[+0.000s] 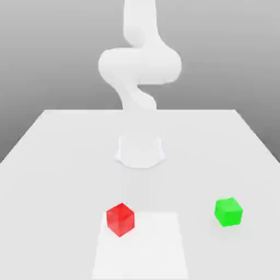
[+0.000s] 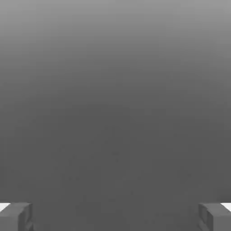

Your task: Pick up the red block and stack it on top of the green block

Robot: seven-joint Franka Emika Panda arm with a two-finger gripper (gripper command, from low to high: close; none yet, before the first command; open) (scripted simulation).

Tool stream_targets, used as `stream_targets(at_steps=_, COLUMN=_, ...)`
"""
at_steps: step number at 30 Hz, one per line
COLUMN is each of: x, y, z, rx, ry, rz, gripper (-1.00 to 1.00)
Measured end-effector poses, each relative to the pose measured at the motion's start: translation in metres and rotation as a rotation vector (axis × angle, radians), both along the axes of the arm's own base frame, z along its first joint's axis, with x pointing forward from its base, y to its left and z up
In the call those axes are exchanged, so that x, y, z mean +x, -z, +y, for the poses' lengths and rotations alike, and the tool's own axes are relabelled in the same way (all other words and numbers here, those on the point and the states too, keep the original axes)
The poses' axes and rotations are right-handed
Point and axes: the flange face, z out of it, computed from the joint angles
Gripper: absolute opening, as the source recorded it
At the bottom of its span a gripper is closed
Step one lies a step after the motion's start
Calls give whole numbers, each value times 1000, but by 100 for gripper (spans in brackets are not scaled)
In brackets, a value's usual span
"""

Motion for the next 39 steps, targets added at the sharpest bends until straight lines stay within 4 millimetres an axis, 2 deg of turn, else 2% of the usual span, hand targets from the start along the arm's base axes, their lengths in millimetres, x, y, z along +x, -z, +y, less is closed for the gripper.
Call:
stream_targets(at_steps=4, x=40, y=99, z=-8, rx=56, ry=138, rz=146, gripper=0)
stream_targets(at_steps=6, x=50, y=149, z=-15, rx=85, ry=208, rz=216, gripper=0)
stream_targets(at_steps=9, x=55, y=224, z=-26, rx=130, ry=318, rz=321, gripper=0)
stream_targets(at_steps=13, x=39, y=325, z=-39, rx=198, ry=477, rz=467, gripper=0)
stream_targets(at_steps=17, x=-5, y=427, z=-47, rx=279, ry=663, rz=630, gripper=0)
stream_targets(at_steps=19, x=-15, y=456, z=-48, rx=296, ry=703, rz=662, gripper=0)
stream_targets(at_steps=24, x=-19, y=504, z=-48, rx=301, ry=716, rz=672, gripper=0)
stream_targets(at_steps=25, x=-20, y=512, z=-48, rx=300, ry=716, rz=673, gripper=-100)
stream_targets(at_steps=32, x=-20, y=514, z=-47, rx=300, ry=716, rz=672, gripper=-100)
stream_targets(at_steps=39, x=-20, y=459, z=-47, rx=298, ry=714, rz=672, gripper=-100)
